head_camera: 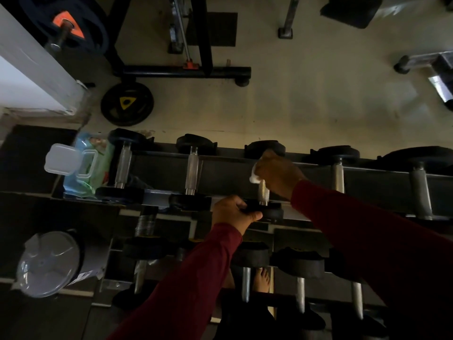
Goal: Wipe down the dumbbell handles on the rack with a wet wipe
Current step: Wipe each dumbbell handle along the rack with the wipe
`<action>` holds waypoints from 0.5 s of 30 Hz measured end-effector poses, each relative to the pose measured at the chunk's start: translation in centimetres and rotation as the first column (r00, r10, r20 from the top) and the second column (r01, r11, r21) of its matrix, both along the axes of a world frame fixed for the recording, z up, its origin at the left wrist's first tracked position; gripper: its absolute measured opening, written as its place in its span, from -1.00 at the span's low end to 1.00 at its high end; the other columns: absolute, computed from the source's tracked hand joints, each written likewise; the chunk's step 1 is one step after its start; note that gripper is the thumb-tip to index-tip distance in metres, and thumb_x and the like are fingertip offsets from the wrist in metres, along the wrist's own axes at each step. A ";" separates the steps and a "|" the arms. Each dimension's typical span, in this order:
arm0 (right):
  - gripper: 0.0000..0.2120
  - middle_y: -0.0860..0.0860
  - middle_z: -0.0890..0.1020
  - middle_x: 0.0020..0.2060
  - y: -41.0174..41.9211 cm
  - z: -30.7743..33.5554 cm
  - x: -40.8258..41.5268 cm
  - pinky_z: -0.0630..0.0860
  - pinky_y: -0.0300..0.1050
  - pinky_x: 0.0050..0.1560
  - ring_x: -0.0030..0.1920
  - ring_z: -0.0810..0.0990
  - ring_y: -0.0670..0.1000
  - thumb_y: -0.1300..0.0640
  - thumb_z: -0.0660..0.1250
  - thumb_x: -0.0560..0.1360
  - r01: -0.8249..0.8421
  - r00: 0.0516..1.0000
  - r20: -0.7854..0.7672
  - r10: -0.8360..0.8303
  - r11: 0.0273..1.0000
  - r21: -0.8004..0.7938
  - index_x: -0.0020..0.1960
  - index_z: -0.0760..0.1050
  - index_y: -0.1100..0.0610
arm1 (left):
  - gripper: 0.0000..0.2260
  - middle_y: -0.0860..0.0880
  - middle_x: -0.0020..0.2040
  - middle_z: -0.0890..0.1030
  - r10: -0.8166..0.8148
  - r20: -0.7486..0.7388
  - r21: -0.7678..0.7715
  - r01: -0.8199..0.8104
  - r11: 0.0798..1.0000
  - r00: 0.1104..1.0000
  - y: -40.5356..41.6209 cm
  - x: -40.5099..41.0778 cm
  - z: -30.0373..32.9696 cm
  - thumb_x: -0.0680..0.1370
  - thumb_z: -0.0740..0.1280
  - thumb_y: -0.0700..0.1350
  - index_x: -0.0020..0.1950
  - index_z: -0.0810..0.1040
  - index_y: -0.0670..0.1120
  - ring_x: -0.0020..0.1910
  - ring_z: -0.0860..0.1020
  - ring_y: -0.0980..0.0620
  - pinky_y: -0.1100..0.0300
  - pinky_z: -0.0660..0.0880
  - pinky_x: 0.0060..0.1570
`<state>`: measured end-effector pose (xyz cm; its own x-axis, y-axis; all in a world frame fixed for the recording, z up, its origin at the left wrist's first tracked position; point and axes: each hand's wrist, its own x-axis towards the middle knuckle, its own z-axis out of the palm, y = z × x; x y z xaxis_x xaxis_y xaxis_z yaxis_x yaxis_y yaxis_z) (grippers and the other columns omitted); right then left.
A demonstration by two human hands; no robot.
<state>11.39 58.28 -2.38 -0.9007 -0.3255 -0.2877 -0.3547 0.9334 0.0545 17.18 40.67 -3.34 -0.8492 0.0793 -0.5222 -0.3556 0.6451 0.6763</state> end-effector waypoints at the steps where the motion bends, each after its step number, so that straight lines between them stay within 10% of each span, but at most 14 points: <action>1: -0.64 0.14 0.51 0.26 0.2 0.0 -0.1 0.54 -0.04 0.20 0.21 0.52 0.07 0.17 0.44 0.48 0.029 0.999 -0.023 -0.029 1.000 -0.012 0.27 0.53 0.11 | -0.69 0.13 -0.21 0.56 -0.013 0.008 -0.004 0.013 1.000 1.000 0.0 0.0 0.0 0.27 0.63 -0.03 -0.17 0.53 0.03 -0.19 0.56 0.16 0.29 0.49 -0.20; 7: -0.70 0.03 0.62 0.13 2.1 -0.5 3.5 0.55 -0.01 0.20 0.16 0.57 0.03 0.11 0.55 0.38 -0.102 0.995 -0.016 0.101 0.981 -0.165 0.10 0.63 0.02 | -0.61 0.07 0.10 0.60 -0.214 -0.059 -0.079 0.209 0.975 0.975 0.2 0.2 0.5 0.37 0.56 0.04 0.15 0.59 0.04 0.08 0.57 0.11 0.13 0.52 0.18; 10: -0.80 -0.03 0.59 0.13 3.9 0.3 4.7 0.50 -0.14 0.18 0.09 0.54 -0.13 0.09 0.39 0.54 0.145 0.989 0.054 -0.135 0.926 -0.348 0.16 0.57 -0.01 | -0.71 0.09 0.11 0.55 -0.556 -0.120 -0.300 0.504 0.810 0.822 1.7 -0.1 2.0 0.43 0.49 0.05 0.14 0.58 0.10 0.15 0.54 0.06 0.10 0.49 0.17; 12: -0.86 -0.17 0.56 -0.02 4.7 0.3 5.5 0.47 -0.31 0.05 -0.07 0.51 -0.30 0.09 0.33 0.59 0.416 0.902 0.152 -0.403 0.725 -0.549 0.11 0.54 -0.09 | -0.61 -0.01 0.20 0.52 -0.747 -0.083 -0.445 0.646 0.620 0.660 3.5 0.1 2.5 0.43 0.48 0.04 0.23 0.54 0.03 0.22 0.49 -0.06 -0.02 0.51 0.17; 15: -0.87 -0.14 0.61 -0.07 5.7 -0.4 6.3 0.55 -0.28 -0.07 -0.07 0.62 -0.19 0.04 0.36 0.56 0.710 0.574 0.483 -0.661 0.108 -0.696 0.10 0.56 -0.01 | -0.59 -0.12 0.25 0.48 -0.911 0.051 -0.654 0.704 0.278 0.408 6.4 0.5 2.9 0.49 0.45 -0.02 0.29 0.49 -0.09 0.24 0.45 -0.15 -0.08 0.52 0.14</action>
